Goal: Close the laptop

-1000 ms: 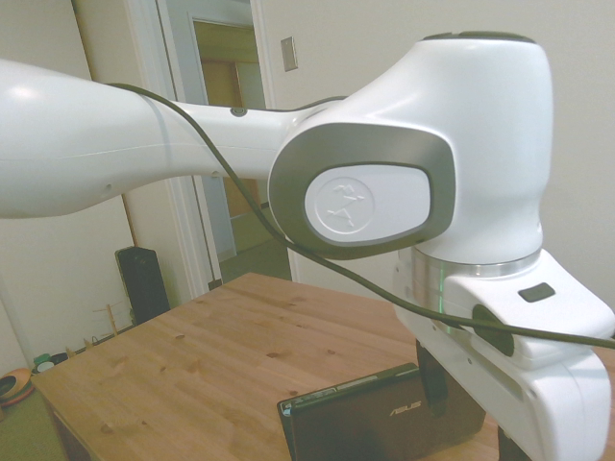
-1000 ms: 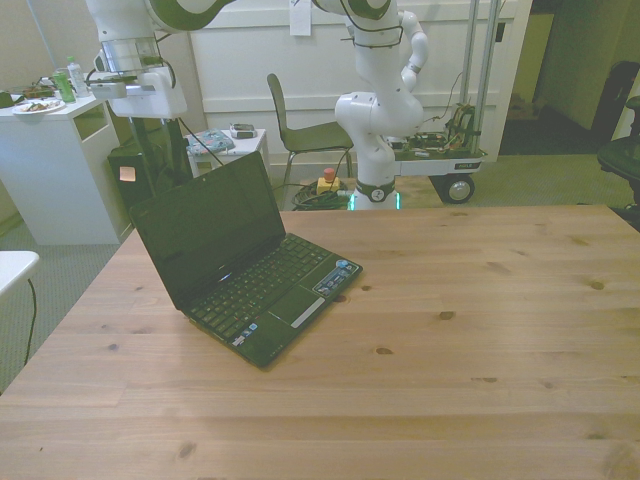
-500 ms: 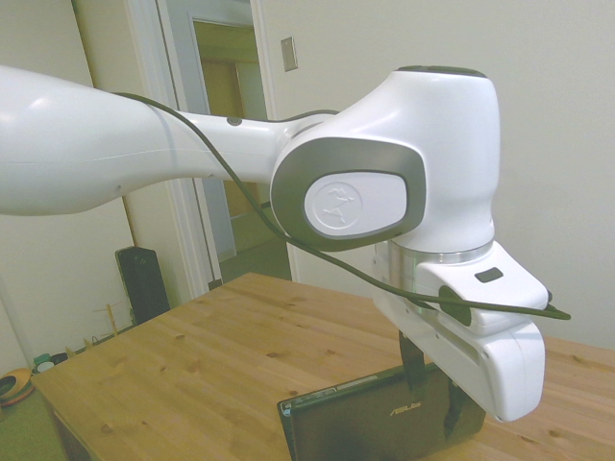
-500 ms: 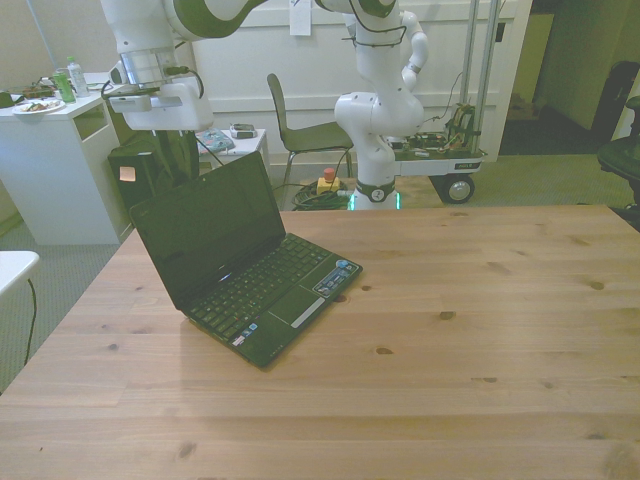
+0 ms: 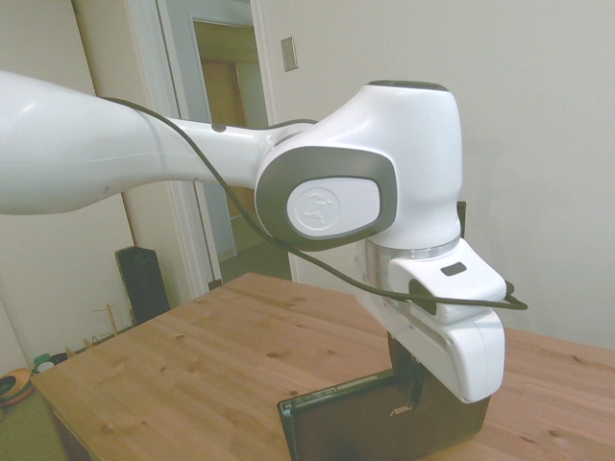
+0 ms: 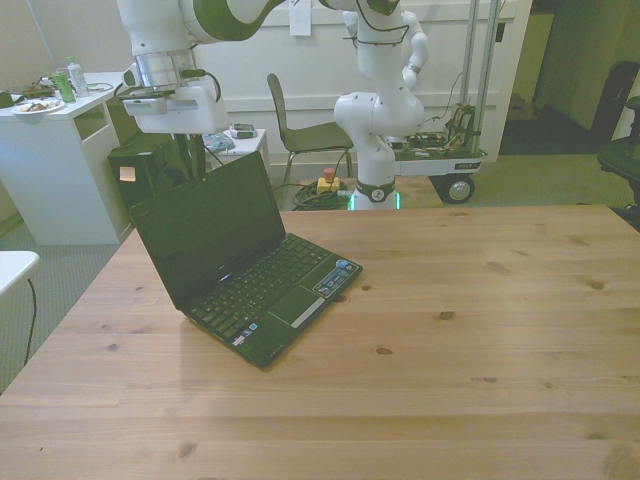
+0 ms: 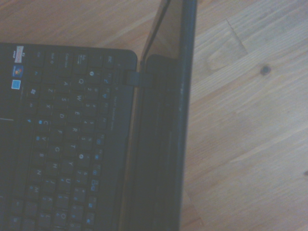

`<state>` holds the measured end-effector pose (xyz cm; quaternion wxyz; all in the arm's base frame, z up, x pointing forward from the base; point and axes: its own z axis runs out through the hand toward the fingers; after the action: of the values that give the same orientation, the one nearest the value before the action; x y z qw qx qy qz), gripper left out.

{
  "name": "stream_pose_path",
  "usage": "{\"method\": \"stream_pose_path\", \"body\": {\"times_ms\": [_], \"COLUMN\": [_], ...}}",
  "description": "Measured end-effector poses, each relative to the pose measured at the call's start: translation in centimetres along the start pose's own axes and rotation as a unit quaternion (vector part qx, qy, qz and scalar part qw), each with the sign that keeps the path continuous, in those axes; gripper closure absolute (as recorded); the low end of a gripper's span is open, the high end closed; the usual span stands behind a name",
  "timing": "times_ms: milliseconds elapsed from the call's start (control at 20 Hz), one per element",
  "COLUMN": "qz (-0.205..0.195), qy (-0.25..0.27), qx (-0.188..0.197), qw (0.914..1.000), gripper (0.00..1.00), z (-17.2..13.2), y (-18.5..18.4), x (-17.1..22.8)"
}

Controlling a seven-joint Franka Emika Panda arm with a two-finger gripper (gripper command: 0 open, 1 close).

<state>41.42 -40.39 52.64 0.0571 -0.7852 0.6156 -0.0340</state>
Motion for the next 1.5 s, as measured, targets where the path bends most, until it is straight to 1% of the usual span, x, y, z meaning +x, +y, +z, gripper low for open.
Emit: {"method": "stream_pose_path", "body": {"times_ms": [300, 650, 900, 1300, 1500], "qz": [-0.015, -0.043, -0.057, -0.084, -0.1], "qy": [0.014, 0.023, 0.027, 0.027, 0.016], "qx": [-0.008, -0.016, -0.022, -0.039, -0.049], "qw": [0.9998, 0.9987, 0.9978, 0.9953, 0.9936], "gripper": [1.0, 1.0, 1.0, 1.0, 1.0], "z": [0.7, 2.8, 4.2, 8.6, 11.4], "y": [-3.4, -9.8, -13.3, -19.3, -22.4], "x": [-0.4, -1.9, -2.2, -2.3, -4.1]}}
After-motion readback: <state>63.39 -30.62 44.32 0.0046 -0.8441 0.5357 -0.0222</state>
